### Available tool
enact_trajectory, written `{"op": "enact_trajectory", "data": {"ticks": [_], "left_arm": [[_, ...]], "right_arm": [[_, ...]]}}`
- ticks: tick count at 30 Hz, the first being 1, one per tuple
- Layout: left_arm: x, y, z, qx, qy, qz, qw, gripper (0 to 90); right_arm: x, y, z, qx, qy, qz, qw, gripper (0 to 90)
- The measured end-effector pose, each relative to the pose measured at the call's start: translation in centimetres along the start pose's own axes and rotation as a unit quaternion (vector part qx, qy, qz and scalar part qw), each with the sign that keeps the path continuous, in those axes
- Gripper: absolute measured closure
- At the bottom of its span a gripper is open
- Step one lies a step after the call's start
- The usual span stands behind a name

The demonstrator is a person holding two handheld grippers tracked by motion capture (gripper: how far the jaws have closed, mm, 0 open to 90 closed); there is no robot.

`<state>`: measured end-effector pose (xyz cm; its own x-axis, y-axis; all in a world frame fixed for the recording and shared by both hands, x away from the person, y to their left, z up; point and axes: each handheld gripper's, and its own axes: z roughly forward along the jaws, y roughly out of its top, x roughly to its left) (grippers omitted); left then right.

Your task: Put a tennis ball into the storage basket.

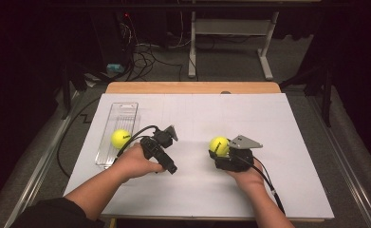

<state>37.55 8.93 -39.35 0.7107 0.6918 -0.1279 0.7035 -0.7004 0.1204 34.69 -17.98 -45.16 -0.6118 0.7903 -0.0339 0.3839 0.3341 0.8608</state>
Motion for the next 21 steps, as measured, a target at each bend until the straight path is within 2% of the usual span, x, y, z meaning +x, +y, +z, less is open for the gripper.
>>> {"op": "enact_trajectory", "data": {"ticks": [4, 9, 16, 21], "left_arm": [[0.1, -0.1, -0.1, 0.001, -0.002, -0.003, 1.0, 0.4], [-0.1, 0.0, -0.1, 0.004, -0.005, -0.002, 1.0, 0.0], [-0.4, 0.1, -0.6, -0.002, -0.006, 0.002, 1.0, 0.4], [-0.6, 0.2, -1.0, -0.008, -0.006, 0.0, 1.0, 0.4]], "right_arm": [[0.1, -1.1, -1.3, -0.002, -0.004, -0.005, 1.0, 27.2], [0.1, -2.5, -2.9, -0.009, -0.007, 0.006, 0.9999, 27.2], [-0.3, -3.3, -3.6, -0.006, -0.009, 0.011, 0.9999, 27.2], [0.2, -3.2, -3.6, -0.012, 0.0, 0.011, 0.9999, 27.2]]}}
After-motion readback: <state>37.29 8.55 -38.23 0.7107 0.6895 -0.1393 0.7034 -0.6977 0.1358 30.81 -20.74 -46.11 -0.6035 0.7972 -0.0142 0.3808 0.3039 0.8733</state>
